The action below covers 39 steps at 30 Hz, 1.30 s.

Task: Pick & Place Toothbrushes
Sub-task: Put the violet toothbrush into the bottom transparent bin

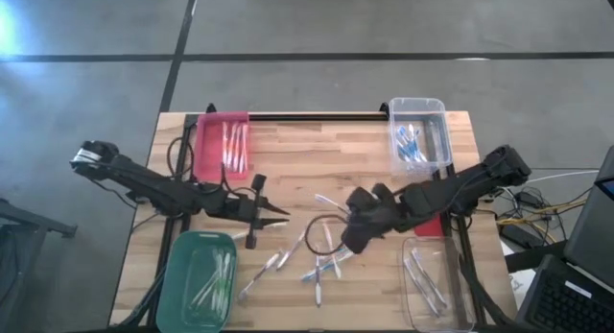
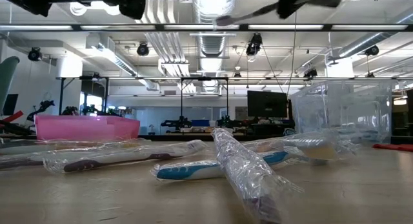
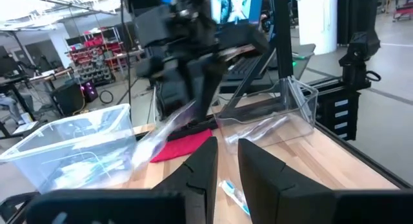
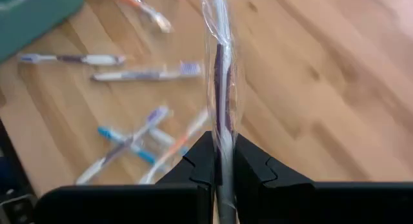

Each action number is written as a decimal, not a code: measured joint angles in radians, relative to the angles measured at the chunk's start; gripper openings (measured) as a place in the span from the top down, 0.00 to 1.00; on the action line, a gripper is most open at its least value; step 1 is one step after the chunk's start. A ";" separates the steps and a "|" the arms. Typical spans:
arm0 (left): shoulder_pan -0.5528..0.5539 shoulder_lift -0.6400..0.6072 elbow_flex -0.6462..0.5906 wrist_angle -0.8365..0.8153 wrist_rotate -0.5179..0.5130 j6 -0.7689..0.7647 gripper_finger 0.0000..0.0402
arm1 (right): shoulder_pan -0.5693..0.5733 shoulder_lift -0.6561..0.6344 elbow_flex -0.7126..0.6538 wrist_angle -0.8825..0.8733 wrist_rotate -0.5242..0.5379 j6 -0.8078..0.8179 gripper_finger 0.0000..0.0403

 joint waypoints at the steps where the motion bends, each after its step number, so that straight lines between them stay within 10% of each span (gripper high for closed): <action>1: 0.000 -0.010 -0.007 0.001 0.000 -0.005 0.83 | 0.017 0.011 0.031 -0.052 0.000 0.049 0.94; 12: 0.000 -0.049 -0.046 -0.003 0.002 -0.084 0.83 | 0.251 0.109 0.332 -0.575 0.001 0.644 0.94; 39: -0.004 -0.032 -0.046 -0.087 0.022 -0.371 0.83 | 0.678 0.222 0.172 -0.571 -0.188 1.372 0.94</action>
